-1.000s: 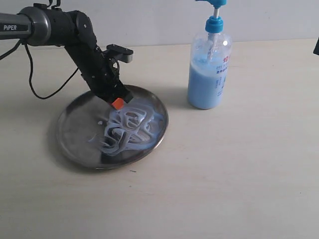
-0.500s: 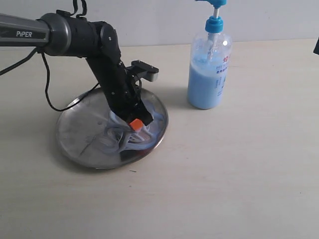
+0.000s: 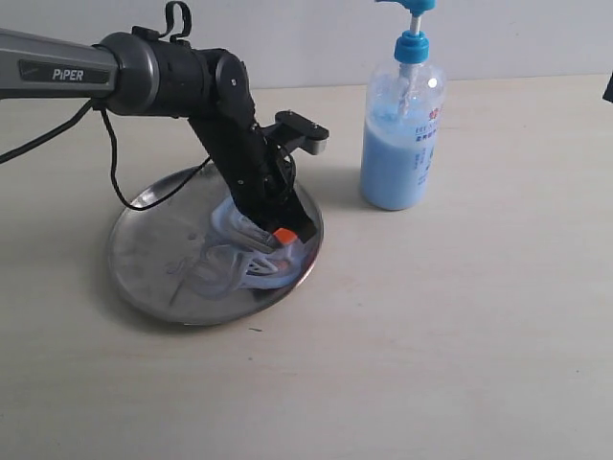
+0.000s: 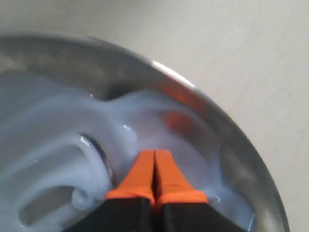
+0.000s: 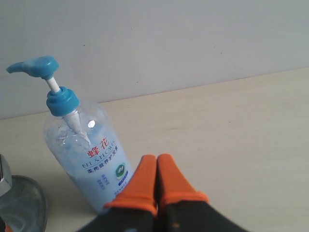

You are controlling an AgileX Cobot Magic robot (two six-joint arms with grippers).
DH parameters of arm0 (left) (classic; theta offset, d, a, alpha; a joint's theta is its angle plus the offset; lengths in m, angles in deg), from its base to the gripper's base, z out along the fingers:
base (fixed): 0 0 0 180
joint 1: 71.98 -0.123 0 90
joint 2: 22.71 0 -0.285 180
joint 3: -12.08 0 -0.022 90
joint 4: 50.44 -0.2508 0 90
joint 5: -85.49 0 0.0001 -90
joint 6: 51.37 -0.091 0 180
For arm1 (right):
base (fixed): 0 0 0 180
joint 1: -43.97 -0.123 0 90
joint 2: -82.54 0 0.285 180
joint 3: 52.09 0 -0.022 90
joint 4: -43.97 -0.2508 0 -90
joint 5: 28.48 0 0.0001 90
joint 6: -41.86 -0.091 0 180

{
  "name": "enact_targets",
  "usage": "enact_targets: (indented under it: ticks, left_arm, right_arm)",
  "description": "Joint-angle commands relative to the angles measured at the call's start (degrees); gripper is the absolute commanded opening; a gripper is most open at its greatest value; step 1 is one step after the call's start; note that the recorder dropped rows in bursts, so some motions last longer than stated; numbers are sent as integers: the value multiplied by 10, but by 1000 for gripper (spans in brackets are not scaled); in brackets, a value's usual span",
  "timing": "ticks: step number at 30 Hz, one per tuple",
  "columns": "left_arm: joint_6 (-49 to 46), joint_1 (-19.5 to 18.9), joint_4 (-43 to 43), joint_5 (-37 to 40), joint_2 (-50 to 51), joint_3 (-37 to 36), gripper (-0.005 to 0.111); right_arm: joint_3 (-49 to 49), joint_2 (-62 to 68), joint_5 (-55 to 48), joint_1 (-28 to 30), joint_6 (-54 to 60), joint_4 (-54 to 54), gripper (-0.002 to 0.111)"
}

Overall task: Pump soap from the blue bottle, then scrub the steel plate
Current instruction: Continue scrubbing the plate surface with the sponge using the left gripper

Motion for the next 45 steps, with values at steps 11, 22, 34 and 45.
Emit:
enact_targets:
  ticks: [11, 22, 34, 45]
  left_arm:
    - [30, -30, -43, 61, 58, 101, 0]
    - [27, -124, -45, 97, 45, 70, 0]
    - [-16, -80, 7, 53, 6, -50, 0]
    - [-22, 2, 29, 9, -6, -58, 0]
  right_arm:
    - [6, -1, 7, 3, 1, -1, 0]
    - [6, -1, 7, 3, 2, 0, 0]
    - [6, 0, 8, 3, 4, 0, 0]
    - [6, 0, 9, 3, 4, 0, 0]
